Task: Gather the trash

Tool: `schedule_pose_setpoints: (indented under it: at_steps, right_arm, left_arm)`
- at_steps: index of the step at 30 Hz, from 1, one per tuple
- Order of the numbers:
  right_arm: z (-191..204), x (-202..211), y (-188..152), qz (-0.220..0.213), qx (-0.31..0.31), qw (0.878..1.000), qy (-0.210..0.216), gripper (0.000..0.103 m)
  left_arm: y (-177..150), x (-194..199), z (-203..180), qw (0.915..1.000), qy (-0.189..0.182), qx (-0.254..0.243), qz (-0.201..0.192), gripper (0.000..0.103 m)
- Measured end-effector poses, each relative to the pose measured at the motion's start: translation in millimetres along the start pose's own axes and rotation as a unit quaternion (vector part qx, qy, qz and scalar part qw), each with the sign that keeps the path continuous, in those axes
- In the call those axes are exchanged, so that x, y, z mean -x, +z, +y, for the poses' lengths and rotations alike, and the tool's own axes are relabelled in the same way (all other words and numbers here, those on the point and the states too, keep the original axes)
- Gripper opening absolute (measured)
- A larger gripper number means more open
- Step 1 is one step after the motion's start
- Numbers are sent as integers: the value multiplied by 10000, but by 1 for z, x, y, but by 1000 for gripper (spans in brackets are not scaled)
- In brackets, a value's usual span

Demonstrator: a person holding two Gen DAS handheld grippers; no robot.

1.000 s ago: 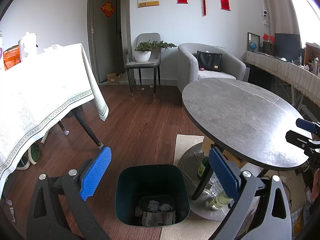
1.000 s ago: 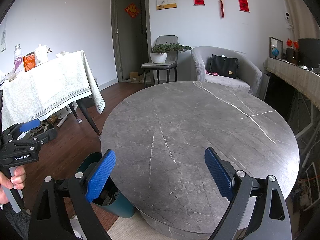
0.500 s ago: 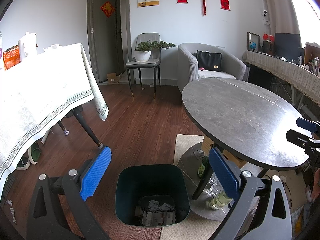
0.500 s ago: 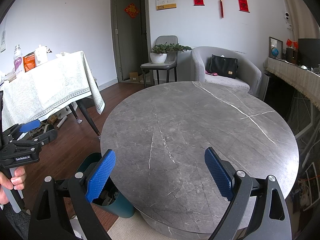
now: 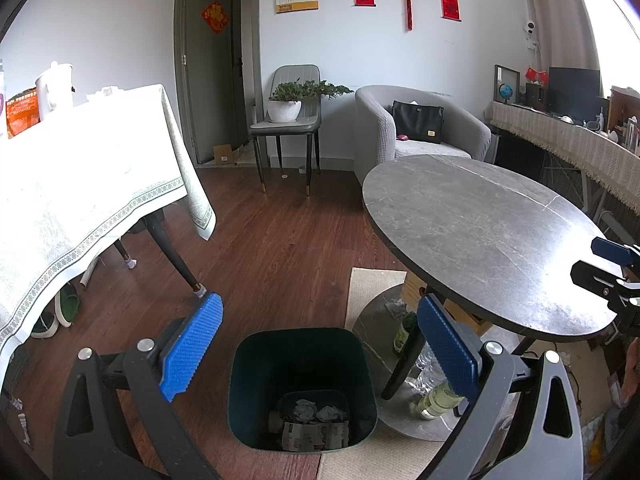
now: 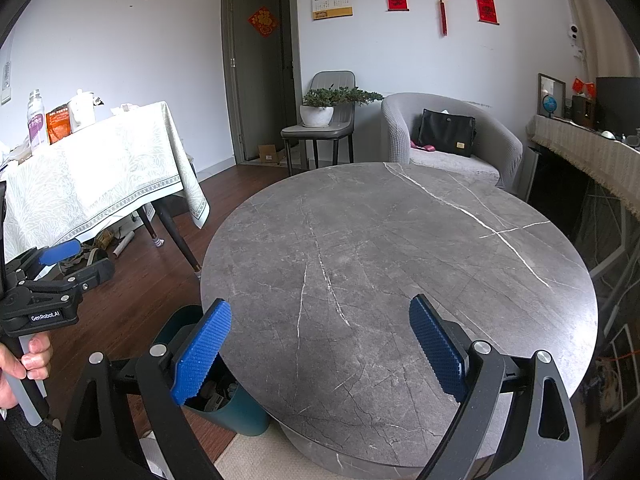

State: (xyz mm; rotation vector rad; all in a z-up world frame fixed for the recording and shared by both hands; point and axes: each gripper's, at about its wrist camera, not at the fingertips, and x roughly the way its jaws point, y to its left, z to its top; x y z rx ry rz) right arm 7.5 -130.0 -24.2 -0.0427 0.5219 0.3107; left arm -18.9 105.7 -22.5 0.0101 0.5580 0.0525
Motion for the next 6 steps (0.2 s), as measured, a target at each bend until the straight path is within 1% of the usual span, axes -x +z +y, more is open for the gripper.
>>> schedule_pose_setpoints:
  at_steps: [6]
  right_arm:
    - [1,0,0,-5,-2,10000,-5,92]
  left_arm:
    - [-3,-1,-3,10000,23,-18,11,100]
